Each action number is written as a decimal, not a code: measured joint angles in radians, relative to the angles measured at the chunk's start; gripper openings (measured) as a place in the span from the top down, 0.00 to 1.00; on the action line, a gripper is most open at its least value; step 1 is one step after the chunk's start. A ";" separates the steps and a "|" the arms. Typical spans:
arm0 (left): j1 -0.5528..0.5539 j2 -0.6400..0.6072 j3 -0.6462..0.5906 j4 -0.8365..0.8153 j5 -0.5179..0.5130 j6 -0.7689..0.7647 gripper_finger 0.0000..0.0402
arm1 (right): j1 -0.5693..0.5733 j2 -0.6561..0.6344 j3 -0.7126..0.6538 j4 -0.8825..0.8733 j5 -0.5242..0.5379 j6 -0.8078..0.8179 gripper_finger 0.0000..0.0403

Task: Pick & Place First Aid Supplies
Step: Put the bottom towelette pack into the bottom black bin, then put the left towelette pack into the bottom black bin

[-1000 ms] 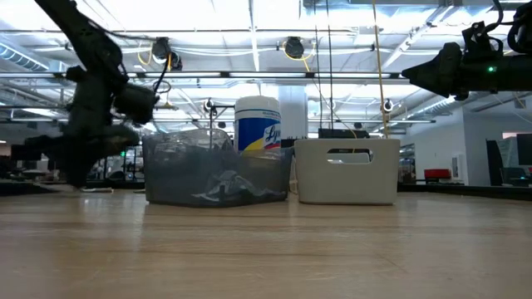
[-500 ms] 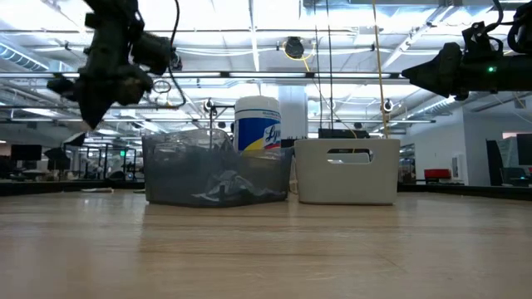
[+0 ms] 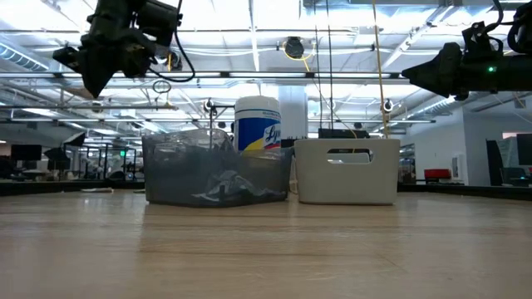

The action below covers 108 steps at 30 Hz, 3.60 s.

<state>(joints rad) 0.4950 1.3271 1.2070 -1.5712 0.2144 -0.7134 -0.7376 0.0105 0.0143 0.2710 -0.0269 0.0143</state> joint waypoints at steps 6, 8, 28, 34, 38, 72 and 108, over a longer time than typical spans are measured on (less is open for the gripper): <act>-0.074 0.120 0.095 0.005 -0.014 -0.002 1.00 | 0.000 0.000 0.000 0.000 0.000 0.000 0.35; -0.097 0.168 0.147 0.002 -0.021 -0.002 1.00 | 0.000 0.000 0.000 0.000 0.000 0.000 0.35; -0.254 0.624 0.780 0.000 -0.002 0.004 1.00 | 0.000 0.000 0.000 0.000 0.000 0.000 0.35; -0.271 0.704 0.925 0.002 0.022 -0.003 1.00 | 0.000 0.000 0.000 0.000 0.000 0.000 0.35; -0.277 0.717 0.913 0.002 0.021 -0.008 1.00 | 0.000 0.000 0.000 0.000 0.000 0.000 0.35; -0.366 0.759 0.492 0.414 -0.005 -0.001 0.72 | 0.000 0.000 0.000 0.000 0.000 0.000 0.35; -0.102 0.344 0.217 0.441 -0.014 0.051 0.29 | 0.000 0.000 0.000 0.000 0.000 0.000 0.35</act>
<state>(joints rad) 0.3929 1.6713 1.4238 -1.1297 0.2008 -0.6619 -0.7377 0.0107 0.0143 0.2712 -0.0271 0.0141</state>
